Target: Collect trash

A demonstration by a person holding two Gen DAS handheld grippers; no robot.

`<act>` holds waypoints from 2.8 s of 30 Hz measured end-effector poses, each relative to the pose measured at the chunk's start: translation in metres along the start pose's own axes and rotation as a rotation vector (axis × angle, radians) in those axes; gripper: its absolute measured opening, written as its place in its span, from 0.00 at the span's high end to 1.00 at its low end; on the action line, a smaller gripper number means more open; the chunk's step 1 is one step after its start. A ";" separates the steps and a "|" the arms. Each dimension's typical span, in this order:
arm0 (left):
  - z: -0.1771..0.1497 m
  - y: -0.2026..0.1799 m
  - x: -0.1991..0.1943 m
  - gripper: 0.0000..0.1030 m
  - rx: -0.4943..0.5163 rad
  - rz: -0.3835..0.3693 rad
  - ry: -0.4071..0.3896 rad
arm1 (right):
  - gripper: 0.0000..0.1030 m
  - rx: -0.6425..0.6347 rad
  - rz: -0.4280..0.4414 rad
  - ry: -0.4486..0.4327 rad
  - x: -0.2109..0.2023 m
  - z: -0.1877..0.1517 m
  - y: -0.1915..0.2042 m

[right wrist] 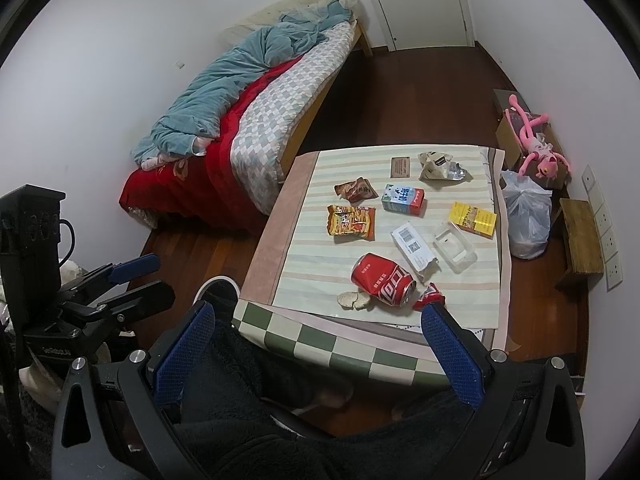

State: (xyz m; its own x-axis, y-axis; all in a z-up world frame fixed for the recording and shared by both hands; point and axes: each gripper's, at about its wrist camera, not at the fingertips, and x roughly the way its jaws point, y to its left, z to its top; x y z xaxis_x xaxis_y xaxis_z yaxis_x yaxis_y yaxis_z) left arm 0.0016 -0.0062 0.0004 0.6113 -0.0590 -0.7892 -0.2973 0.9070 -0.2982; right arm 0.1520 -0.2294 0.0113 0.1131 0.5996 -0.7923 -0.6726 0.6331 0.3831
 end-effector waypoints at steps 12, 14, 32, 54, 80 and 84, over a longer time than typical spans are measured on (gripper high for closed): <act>-0.003 0.001 0.001 0.00 -0.002 0.002 0.004 | 0.00 -0.005 0.003 0.009 0.000 0.006 0.001; -0.002 0.001 0.000 0.00 0.000 0.002 0.002 | 0.00 -0.002 0.002 0.008 -0.001 0.005 0.000; -0.008 0.036 0.068 0.00 0.045 0.437 -0.087 | 0.00 0.067 -0.158 0.057 0.065 0.014 -0.044; 0.013 0.178 0.291 0.00 -0.173 0.488 0.292 | 0.40 0.041 -0.310 0.444 0.377 0.063 -0.139; 0.059 0.137 0.320 0.97 -0.148 0.382 0.216 | 0.49 0.118 -0.317 0.381 0.381 0.077 -0.132; 0.063 0.136 0.277 0.98 -0.133 0.410 0.142 | 0.49 0.139 -0.283 0.312 0.357 0.090 -0.118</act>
State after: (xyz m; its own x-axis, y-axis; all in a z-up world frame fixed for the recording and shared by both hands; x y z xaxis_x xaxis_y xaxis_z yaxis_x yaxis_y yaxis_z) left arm 0.1769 0.1273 -0.2253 0.3196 0.2294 -0.9194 -0.5915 0.8063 -0.0044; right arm 0.3374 -0.0454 -0.2740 0.0379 0.2298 -0.9725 -0.5398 0.8237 0.1736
